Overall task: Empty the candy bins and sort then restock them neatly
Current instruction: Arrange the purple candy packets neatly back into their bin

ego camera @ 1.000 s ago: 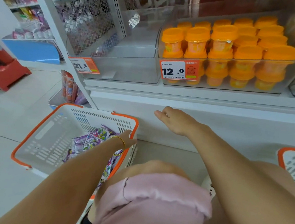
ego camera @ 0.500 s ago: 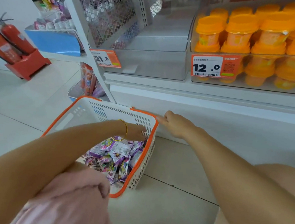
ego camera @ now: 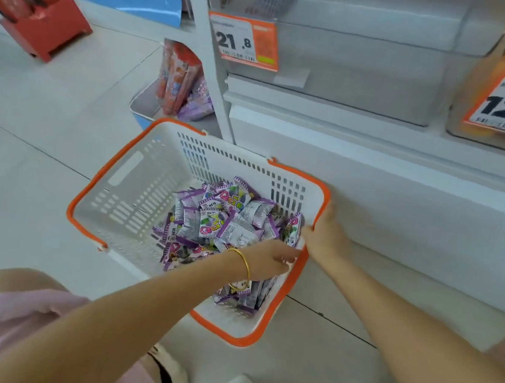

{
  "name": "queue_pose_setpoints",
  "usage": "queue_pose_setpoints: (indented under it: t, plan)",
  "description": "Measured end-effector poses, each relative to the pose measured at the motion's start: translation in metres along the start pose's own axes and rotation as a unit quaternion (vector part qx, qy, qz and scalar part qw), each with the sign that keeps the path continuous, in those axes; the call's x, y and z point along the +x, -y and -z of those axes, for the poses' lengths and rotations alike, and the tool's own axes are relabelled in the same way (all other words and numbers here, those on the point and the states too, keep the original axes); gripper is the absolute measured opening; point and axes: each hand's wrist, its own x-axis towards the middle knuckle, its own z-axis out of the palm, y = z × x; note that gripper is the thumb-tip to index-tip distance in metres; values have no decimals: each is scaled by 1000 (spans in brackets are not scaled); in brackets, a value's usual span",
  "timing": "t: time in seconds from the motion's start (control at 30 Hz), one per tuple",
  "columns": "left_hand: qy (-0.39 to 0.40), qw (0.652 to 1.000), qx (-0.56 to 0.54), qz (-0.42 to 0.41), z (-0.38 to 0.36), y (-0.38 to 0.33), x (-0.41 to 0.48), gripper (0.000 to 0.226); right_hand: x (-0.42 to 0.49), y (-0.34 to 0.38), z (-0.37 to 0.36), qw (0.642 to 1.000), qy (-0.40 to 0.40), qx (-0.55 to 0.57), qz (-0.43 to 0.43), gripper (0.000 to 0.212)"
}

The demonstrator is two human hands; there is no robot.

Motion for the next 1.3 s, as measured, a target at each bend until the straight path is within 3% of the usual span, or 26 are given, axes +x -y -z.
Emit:
queue_pose_setpoints:
  t: [0.23,0.4,0.53,0.6,0.67,0.73,0.8,0.87,0.97,1.03,1.13,1.2,1.3]
  plan:
    - [43,994,-102,-16,-33,-41,17,53,-5,-36,46,992,12,-126,-23,51]
    - [105,989,-102,-26,-53,-74,22,55,-15,-75,72,984,-5,-161,-71,57]
    - [4,998,-67,-4,-33,-61,8,42,-25,-93,85,978,-22,-157,-137,66]
    - [-54,995,-75,27,-19,-36,0,39,-35,-84,88,959,-90,-253,-90,64]
    - [-95,992,-70,49,-5,-9,-10,35,-44,-67,87,933,-150,-327,30,57]
    - [-127,987,-73,67,5,17,-19,33,-47,-48,77,938,-83,-311,131,49]
    - [-155,982,-77,80,12,36,-23,33,-43,-35,56,958,63,-244,139,50]
    - [-158,981,-66,91,12,50,-20,36,-34,-31,33,959,172,-198,111,67]
    - [-156,982,-45,100,9,65,-3,44,-23,-43,3,929,269,-239,89,97]
    - [-146,983,-26,111,7,68,14,51,-22,-56,-9,907,289,-291,95,104]
    - [-139,981,1,137,6,66,49,53,-19,-68,-21,907,227,-328,134,88]
    - [-165,972,14,167,5,61,77,50,-12,-74,-20,933,219,-261,119,78]
    - [-175,963,29,201,0,56,107,55,-2,-71,-1,975,212,-54,28,63]
